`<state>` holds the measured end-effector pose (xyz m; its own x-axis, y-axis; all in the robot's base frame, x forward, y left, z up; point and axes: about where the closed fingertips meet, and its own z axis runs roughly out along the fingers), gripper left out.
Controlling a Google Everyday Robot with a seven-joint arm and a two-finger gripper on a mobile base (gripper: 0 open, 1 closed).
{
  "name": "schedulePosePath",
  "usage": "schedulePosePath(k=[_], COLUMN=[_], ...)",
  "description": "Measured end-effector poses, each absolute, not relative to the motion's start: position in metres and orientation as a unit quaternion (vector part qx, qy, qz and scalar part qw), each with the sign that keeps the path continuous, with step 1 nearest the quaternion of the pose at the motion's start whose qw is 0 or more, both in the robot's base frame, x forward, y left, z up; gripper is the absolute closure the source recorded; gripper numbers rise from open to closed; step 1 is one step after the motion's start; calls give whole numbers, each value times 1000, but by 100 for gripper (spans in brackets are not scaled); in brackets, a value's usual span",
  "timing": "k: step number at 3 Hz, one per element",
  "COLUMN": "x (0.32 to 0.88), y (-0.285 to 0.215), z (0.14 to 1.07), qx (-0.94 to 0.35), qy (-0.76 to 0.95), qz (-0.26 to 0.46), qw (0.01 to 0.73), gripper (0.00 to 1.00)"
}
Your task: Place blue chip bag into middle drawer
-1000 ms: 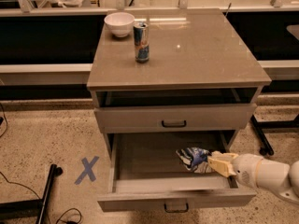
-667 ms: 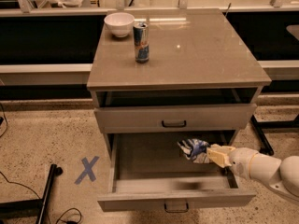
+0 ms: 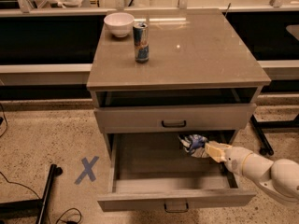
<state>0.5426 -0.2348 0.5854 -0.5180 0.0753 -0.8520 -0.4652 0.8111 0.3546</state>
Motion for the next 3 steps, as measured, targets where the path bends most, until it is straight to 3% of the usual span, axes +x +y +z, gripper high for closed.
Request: schedulePosePath(k=[1,2,3], x=[542,528,525], y=[-232,-226,-222], z=[584,578,577], qx=[-122,-152,-156], qy=[824,831,831], qz=[286,304,310], qw=[473,440,435], gripper=[30,7,0])
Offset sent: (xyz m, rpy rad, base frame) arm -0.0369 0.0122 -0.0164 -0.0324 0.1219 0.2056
